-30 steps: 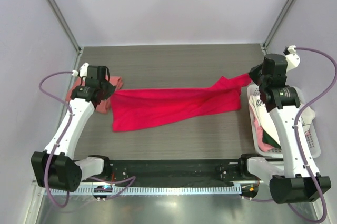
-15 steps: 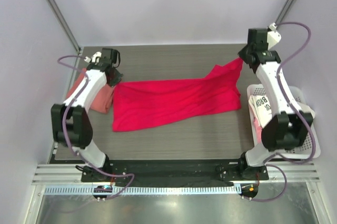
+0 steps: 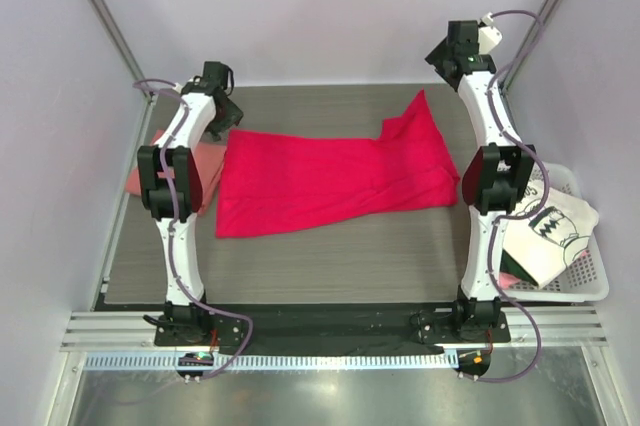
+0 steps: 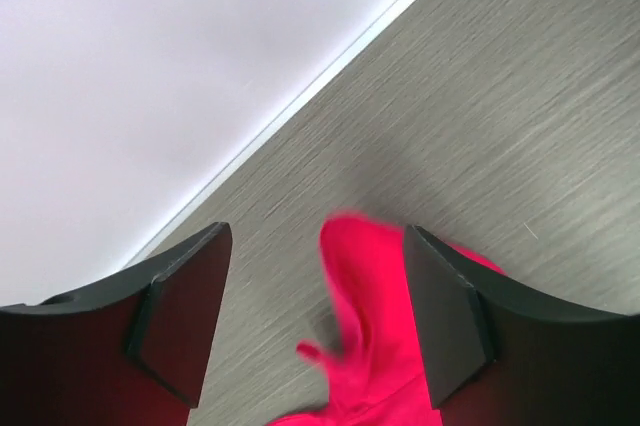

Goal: Fold and stack the t-shirts
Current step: Fold the tshirt

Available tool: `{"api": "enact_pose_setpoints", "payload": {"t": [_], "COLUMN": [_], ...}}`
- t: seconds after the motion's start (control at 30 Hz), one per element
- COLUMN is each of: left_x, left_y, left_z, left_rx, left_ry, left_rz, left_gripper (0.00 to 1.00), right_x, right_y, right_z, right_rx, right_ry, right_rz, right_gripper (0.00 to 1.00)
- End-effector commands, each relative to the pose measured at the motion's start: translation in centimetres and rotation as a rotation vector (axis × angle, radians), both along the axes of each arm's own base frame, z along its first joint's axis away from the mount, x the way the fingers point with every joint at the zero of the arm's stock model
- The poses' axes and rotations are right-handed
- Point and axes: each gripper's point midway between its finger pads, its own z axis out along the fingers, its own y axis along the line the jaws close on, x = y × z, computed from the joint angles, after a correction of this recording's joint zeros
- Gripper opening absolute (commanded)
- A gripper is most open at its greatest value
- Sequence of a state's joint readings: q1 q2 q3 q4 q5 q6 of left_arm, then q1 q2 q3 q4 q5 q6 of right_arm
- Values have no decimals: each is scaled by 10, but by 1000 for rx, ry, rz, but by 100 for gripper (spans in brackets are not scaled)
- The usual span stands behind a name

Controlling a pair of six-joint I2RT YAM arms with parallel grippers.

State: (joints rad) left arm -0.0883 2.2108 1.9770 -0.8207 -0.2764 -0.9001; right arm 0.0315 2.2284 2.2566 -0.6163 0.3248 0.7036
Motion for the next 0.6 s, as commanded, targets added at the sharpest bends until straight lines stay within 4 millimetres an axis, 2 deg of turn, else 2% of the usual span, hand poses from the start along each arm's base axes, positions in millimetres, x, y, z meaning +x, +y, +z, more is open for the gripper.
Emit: {"api": "enact_pose_setpoints", "payload": {"t": [0.0,0.03,0.07,0.1,0.13,0.17,0.2,0.23,0.27,0.3,0.33,0.37,0.4,0.43,0.47,0.53,0.57], "left_x": [-9,-15,-14,-32,-37,-41,-59,-66,-72,-80,-93,-98,-103,-110,-113,-119,-121], "left_y": [10,9,7,8,5,2,0,-6,-10,-14,-23,-27,-32,-42,-45,-57,-62], "left_z": [15,14,39,23,31,58,48,56,59,79,71,75,82,77,77,75,73], "left_rx": [5,10,14,19,16,6,8,10,11,7,12,9,2,-5,-5,-11,-15], "left_ry": [37,42,-33,7,-17,-95,-67,-83,-95,-139,-118,-129,-151,-140,-142,-137,-130], "left_rz": [-10,-19,-24,-23,-26,-31,-38,-55,-67,-88,-116,-130,-146,-177,-187,-224,-240], "left_gripper": [68,73,73,74,75,75,75,75,75,75,75,75,75,74,74,73,72], "right_x": [-16,-21,-29,-54,-60,-85,-102,-111,-124,-146,-158,-176,-185,-191,-202,-214,-214], "right_y": [2,1,5,6,8,10,12,17,17,18,21,21,23,25,30,39,38], "right_z": [18,15,16,1,9,-28,-5,-7,-15,-40,-31,-54,-59,-55,-71,-88,-89], "right_rx": [-18,-16,-12,-5,3,13,17,18,19,20,20,16,21,20,11,-3,-8], "right_ry": [34,31,27,71,25,105,53,43,61,118,92,143,151,134,171,212,216], "right_rz": [26,24,42,50,58,58,63,73,70,72,77,76,79,88,103,128,127], "right_gripper": [75,73,70,64,61,59,57,56,56,55,55,55,54,55,54,54,54]}}
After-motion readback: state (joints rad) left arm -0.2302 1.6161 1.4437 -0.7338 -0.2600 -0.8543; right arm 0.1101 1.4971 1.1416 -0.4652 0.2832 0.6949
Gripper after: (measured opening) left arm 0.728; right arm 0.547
